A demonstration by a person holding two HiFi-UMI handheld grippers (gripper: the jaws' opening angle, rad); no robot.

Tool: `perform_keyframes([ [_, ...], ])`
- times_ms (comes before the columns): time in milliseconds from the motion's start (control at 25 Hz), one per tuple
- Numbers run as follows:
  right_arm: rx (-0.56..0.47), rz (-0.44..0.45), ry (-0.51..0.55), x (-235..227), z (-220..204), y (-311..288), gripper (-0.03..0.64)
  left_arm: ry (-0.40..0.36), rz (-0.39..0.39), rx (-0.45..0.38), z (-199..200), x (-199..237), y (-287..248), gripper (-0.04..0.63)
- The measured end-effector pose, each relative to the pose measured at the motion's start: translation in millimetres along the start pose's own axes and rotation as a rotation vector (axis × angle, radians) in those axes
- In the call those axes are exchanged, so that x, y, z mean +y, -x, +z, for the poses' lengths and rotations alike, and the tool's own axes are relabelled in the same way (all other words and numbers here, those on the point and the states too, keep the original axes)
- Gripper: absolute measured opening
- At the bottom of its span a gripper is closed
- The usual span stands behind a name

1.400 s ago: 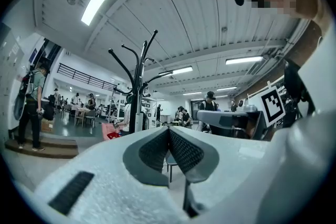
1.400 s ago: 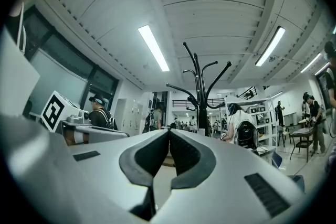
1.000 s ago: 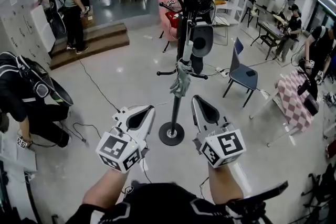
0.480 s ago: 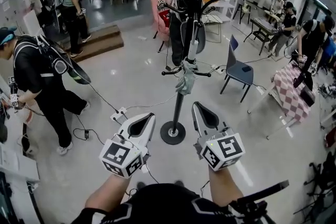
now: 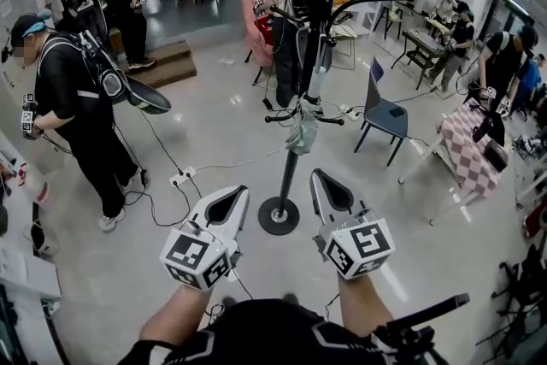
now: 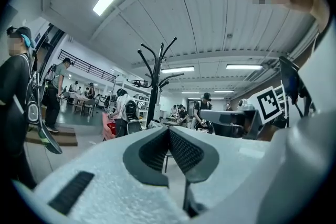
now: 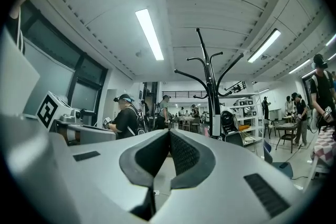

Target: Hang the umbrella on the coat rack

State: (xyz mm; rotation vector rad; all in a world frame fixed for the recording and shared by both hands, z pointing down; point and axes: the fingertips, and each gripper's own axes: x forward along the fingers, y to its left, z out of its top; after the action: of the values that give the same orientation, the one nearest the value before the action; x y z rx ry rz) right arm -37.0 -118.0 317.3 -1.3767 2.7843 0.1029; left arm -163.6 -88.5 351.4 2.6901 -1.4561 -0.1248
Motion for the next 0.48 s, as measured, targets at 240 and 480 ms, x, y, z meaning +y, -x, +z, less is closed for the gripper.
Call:
perform_keyframes([
  [240, 0.013, -0.009, -0.003, -2.3, -5.6, -3.6, 0.009, 0.009, -0.015, 0.002, -4.7, 1.8, -5.0, 0.011],
  [480, 0.013, -0.009, -0.002, -1.9, -8.1, -5.4, 0.009, 0.014, -0.016, -0.007, -5.8, 3.2, -5.8, 0.011],
])
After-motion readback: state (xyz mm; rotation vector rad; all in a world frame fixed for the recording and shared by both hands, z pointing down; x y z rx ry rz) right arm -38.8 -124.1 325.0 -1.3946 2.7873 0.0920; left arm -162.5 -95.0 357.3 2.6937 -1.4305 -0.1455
